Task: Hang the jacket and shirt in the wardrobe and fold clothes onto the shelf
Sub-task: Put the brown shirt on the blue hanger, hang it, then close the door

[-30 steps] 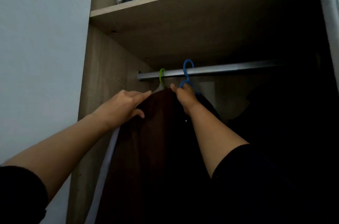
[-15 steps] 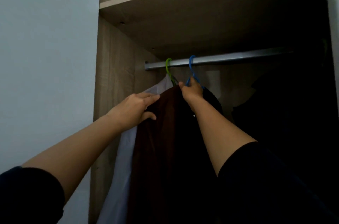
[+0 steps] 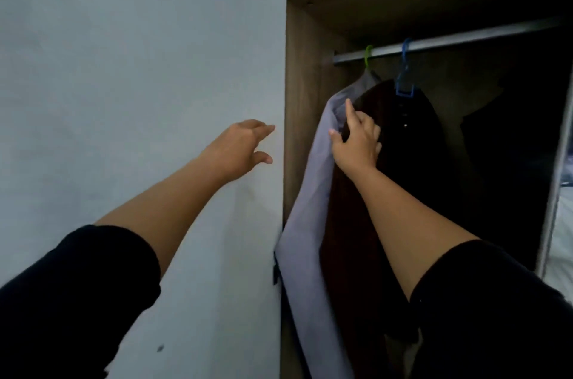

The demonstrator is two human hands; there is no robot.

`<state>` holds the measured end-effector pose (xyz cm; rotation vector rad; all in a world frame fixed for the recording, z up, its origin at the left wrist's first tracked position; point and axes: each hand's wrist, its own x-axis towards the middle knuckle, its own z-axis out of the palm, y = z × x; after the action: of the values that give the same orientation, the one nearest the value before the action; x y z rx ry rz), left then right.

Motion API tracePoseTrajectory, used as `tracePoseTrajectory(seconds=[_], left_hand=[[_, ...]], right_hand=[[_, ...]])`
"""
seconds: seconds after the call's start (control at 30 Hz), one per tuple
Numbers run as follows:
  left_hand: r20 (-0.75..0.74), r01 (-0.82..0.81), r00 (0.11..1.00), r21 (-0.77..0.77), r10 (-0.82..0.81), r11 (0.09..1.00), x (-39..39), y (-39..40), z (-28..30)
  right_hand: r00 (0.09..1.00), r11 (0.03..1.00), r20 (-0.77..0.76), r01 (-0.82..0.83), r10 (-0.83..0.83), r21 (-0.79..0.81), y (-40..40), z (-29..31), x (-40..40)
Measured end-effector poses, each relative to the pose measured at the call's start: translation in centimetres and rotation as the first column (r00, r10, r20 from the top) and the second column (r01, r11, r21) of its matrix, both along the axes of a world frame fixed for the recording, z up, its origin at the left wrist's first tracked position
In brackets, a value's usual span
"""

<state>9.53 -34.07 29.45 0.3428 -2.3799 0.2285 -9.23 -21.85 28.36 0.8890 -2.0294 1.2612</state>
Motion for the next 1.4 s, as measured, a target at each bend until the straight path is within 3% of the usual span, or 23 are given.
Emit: tracePoseTrajectory(seconds=[0.1, 0.17, 0.3, 0.47, 0.53, 0.6, 0.67, 0.8, 1.07, 1.27, 1.4], left_hand=[[-0.031, -0.087, 0.996, 0.021, 0.088, 0.996, 6.0, -0.1, -0.3], [-0.061, -0.19, 0.98, -0.049, 0.187, 0.981, 9.6, -0.2, -0.2], [-0.256, -0.478, 0.868, -0.193, 0.427, 0.857, 15.6, -0.5, 0.4], [-0.444, -0.67, 0.659, 0.02, 0.607, 0.742, 21.0, -0.3, 0.6], [-0.434, -0.616, 0.633, 0.219, 0.641, 0.757, 22.2, -0.4, 0.6], [-0.357, -0.518, 0.673, 0.398, 0.648, 0.757, 22.8, -0.5, 0.6], [-0.303, -0.457, 0.723, 0.464, 0.621, 0.759, 22.9, -0.8, 0.0], [-0.352, -0.335, 0.74, 0.547, 0.573, 0.767, 23.5, -0.1, -0.5], [-0.378, -0.321, 0.759, 0.491, 0.53, 0.81, 23.4, 6.5, -1.0], [-0.356, -0.2, 0.861, 0.421, 0.364, 0.885, 22.0, 15.8, -3.1], [-0.327, -0.124, 0.908, 0.388, 0.262, 0.913, 20.0, 21.4, -3.0]], right_hand=[[0.993, 0.993, -0.003, -0.119, 0.119, 0.022, -1.6, -2.7, 5.4], [0.982, 0.98, -0.012, -0.188, 0.189, 0.067, -2.6, -4.2, 8.9], [0.953, 0.945, -0.068, -0.28, 0.294, 0.169, -4.5, -6.8, 14.6], [0.872, 0.834, -0.128, -0.395, 0.472, 0.385, -6.0, -9.7, 20.6], [0.83, 0.779, -0.179, -0.39, 0.529, 0.491, -6.3, -10.8, 22.6], [0.801, 0.739, -0.203, -0.377, 0.562, 0.558, -6.7, -11.6, 24.3], [0.804, 0.705, -0.181, -0.36, 0.567, 0.611, -6.9, -12.3, 25.3], [0.814, 0.63, -0.099, -0.36, 0.573, 0.689, -6.2, -13.2, 26.3], [0.785, 0.568, -0.045, -0.406, 0.617, 0.716, 0.5, -14.2, 26.6], [0.735, 0.503, -0.058, -0.401, 0.675, 0.766, 11.2, -18.3, 25.4], [0.723, 0.531, -0.058, -0.448, 0.688, 0.719, 17.4, -19.3, 23.9]])
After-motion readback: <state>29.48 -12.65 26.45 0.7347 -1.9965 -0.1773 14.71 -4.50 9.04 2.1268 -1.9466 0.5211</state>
